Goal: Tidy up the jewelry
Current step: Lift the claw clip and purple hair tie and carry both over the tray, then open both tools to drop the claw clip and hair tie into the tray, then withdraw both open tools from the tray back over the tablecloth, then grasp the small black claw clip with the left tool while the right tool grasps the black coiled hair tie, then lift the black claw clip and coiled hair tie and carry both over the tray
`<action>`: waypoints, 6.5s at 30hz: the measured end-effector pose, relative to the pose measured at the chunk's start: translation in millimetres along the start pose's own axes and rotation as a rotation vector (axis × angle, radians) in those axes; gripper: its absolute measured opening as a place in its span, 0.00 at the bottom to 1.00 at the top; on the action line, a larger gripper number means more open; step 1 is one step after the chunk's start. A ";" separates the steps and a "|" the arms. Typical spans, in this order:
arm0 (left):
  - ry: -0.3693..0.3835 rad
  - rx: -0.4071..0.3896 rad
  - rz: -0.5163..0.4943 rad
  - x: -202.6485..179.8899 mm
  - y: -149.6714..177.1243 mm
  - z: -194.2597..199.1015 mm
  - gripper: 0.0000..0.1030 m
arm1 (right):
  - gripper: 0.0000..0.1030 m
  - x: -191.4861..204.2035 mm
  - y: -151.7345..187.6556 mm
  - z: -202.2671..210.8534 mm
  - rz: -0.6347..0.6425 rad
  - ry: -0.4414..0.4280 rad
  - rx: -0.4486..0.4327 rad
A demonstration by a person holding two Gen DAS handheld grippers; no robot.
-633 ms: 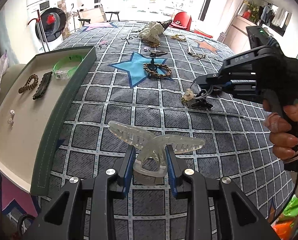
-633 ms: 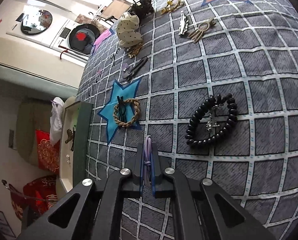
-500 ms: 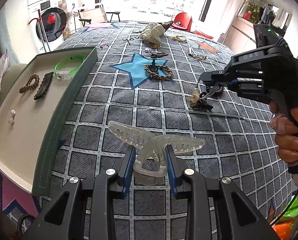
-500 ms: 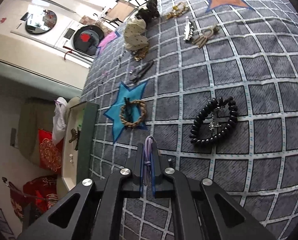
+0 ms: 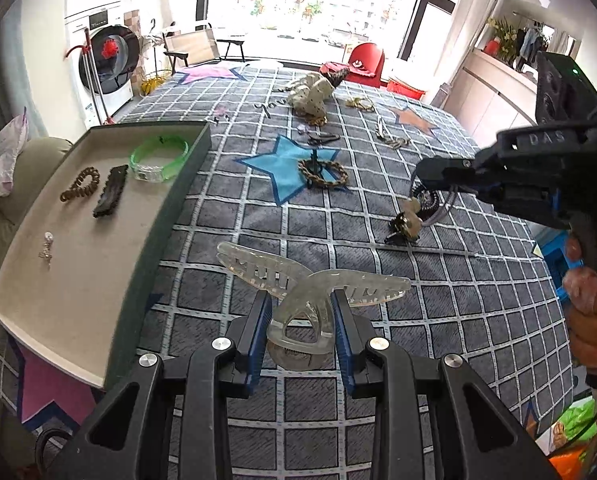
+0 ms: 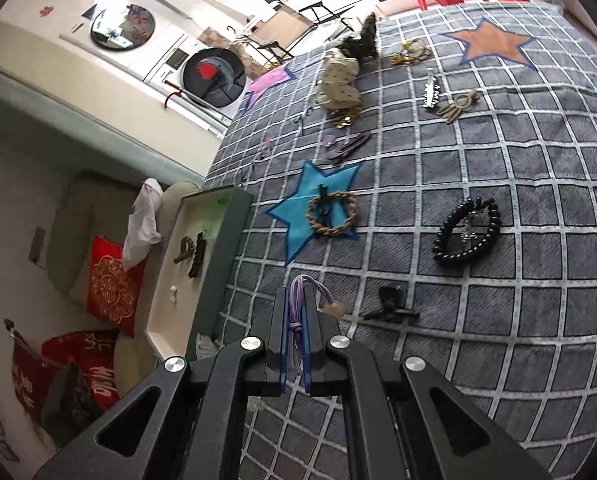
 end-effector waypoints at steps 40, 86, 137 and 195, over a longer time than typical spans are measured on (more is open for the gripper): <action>-0.162 -0.055 0.303 224.5 9.4 23.4 0.31 | 0.06 224.8 -15.7 -170.8 0.343 0.026 0.244; -0.290 -0.015 0.319 218.1 2.4 11.9 1.00 | 1.00 168.7 -26.0 -161.7 0.271 0.209 0.185; -0.104 0.030 -0.083 -37.7 -57.0 -44.4 0.89 | 1.00 -103.1 -2.9 21.4 -0.110 0.477 -0.052; 0.022 0.024 -0.153 -57.9 -37.4 -31.0 0.37 | 0.10 -54.7 2.4 19.8 0.062 0.328 -0.059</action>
Point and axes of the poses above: each gripper's, at about its wrist camera, not at the fingertips, and z roughly against the way its jaws point, x to its left, y to its underside, the point moved 2 cm from there along -z, roughly the way its jaws point, and after that the axes turned 14 degrees about x, right-handed, at the moved point
